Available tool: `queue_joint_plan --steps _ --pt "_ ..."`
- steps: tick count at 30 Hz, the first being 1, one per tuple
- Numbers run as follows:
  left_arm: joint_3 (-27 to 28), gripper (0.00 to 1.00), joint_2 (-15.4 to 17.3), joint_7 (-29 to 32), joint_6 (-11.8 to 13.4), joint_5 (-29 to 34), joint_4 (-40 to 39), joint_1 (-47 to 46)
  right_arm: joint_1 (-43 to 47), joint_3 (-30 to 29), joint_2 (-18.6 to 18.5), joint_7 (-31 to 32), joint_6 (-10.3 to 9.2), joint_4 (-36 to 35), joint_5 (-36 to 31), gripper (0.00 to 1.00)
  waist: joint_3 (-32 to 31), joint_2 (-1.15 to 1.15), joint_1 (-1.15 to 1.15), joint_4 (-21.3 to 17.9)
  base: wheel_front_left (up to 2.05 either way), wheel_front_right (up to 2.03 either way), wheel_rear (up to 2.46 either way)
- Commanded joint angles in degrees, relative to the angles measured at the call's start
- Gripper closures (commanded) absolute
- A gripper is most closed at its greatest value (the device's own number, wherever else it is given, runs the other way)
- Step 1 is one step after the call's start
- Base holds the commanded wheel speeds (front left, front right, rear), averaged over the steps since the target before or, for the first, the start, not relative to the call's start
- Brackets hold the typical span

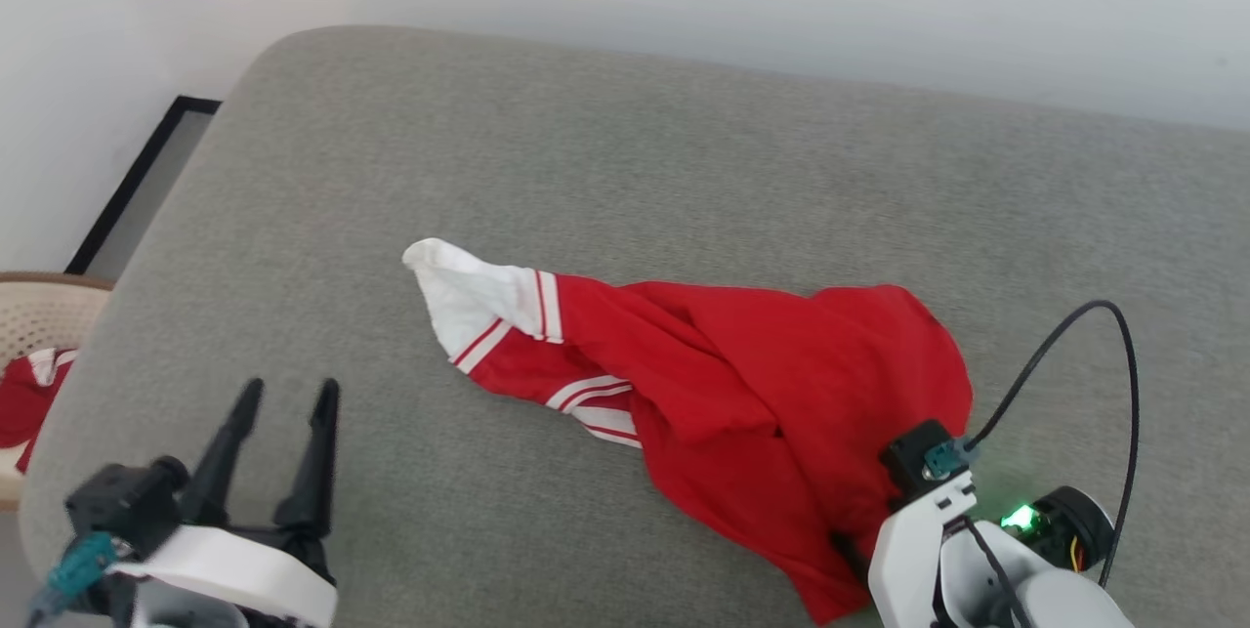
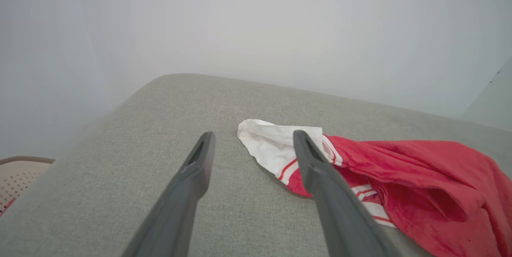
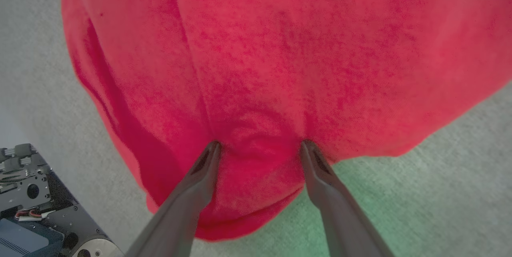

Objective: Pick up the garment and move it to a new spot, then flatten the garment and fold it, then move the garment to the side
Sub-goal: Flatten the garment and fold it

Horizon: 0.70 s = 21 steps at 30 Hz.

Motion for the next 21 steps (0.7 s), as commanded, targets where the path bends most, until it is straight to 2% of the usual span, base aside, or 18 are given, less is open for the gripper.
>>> queue_joint_plan --steps 1,5,6,7,12,21 --pt "0.9 0.0 -1.6 -0.3 -0.8 0.9 0.3 0.9 -1.1 0.4 1.0 -0.3 -0.01 2.7 -0.4 0.0 0.1 0.0 0.0 1.4 0.0 0.0 0.0" --pt "2.3 0.0 -3.7 -0.3 -2.0 2.0 0.9 1.6 -2.4 1.6 0.9 -1.3 -0.01 6.4 -1.3 0.0 -0.1 0.0 0.0 2.3 0.0 0.0 0.0" --pt "3.0 0.0 -4.4 -0.3 -2.3 2.4 1.0 1.7 -2.9 1.7 1.4 -1.9 -0.02 7.3 -1.1 0.59 -0.3 0.0 0.0 2.5 0.0 0.0 0.0" --pt "3.6 0.0 -5.1 -0.3 -2.7 2.7 1.0 1.9 -3.4 1.6 1.8 -2.7 -0.01 7.8 -0.8 1.0 -0.4 0.0 0.0 2.8 0.0 0.0 0.0" --pt "5.6 0.0 -7.5 -0.3 -4.6 4.0 2.0 3.4 -4.3 1.5 1.6 -0.4 0.0 7.8 3.2 1.0 -1.4 0.0 0.0 3.3 0.0 0.0 0.0" --pt "7.4 0.0 -10.5 -0.3 -6.8 6.0 3.1 4.6 -8.3 -2.5 -1.8 6.2 -0.02 -5.6 6.9 1.0 -1.7 0.0 0.0 4.1 0.0 0.0 0.0"
